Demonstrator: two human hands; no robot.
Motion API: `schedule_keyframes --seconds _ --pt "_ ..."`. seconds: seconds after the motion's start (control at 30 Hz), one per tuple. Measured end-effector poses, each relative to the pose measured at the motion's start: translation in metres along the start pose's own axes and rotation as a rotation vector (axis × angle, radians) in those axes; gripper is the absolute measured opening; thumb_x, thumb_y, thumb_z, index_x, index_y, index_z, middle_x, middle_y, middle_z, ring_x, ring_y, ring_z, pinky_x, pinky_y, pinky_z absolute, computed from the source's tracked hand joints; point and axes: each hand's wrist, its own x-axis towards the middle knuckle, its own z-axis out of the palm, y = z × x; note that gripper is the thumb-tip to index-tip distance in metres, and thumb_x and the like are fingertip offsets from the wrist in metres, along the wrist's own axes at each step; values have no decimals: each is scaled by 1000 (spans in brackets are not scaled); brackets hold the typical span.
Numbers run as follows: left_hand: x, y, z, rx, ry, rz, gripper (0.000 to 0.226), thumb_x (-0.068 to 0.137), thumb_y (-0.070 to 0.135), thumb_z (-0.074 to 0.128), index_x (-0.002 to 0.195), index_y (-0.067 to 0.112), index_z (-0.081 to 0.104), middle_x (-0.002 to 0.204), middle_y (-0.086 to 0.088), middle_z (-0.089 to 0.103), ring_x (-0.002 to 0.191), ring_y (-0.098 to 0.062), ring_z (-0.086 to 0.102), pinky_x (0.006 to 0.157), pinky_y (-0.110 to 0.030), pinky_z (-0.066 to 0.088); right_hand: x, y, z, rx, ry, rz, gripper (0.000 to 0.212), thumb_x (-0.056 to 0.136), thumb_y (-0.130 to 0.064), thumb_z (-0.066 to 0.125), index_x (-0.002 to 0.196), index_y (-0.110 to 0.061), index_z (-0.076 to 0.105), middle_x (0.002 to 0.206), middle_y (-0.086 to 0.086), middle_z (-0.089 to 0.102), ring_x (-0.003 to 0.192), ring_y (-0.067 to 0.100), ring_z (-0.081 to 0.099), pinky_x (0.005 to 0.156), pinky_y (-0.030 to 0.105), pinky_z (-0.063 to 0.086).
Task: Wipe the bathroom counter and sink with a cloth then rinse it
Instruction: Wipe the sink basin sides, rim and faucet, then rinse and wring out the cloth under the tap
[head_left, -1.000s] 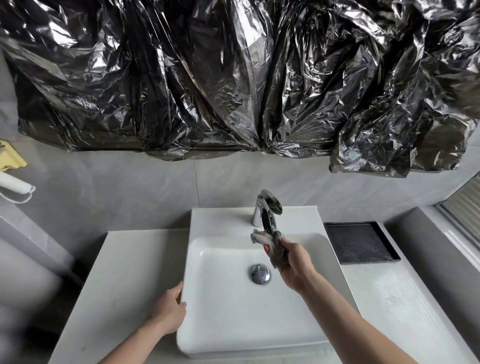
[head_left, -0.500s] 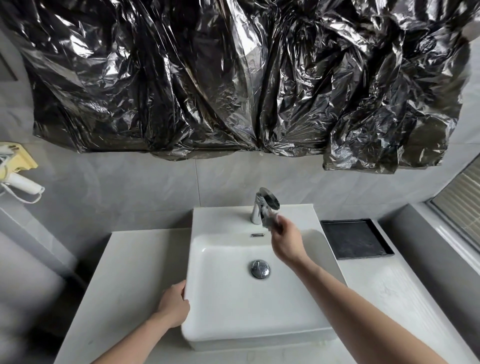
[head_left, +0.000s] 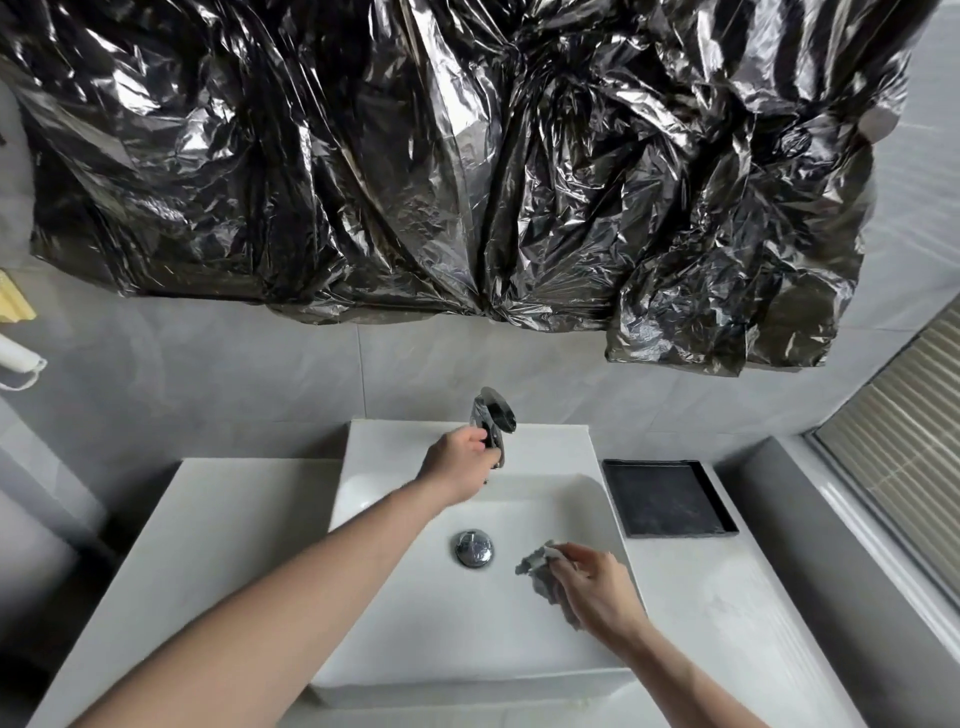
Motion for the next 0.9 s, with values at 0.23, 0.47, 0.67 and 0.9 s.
schedule_keyframes --seconds 0.23,0.47,0.67,0.9 --pt "49 33 37 -302 -16 -298 21 98 20 50 113 10 60 100 -2 67 63 -13 64 52 -23 48 16 27 -26 -108 23 -103 27 91 -41 70 65 -36 73 73 -12 69 70 0 67 66 20 51" --pt "70 28 55 -435 189 -374 17 98 8 46 102 4 62 74 -2 69 54 -12 56 37 -16 38 35 30 -36 -117 -81 -156 39 102 -35 56 65 -24 63 58 -18 61 59 4 59 59 19 43" --pt "72 39 51 -575 255 -314 15 100 9 52 89 6 61 76 -4 66 59 -15 57 48 -23 53 54 34 -37 -62 -146 -186 20 98 -34 61 81 -34 73 60 -15 62 54 6 54 57 16 42" --pt "18 21 57 -370 156 -172 15 100 24 56 110 16 64 94 -4 71 65 -18 63 55 -30 54 61 24 -41 106 -181 -215 29 100 -36 61 85 -14 75 68 8 70 51 5 56 58 23 48"
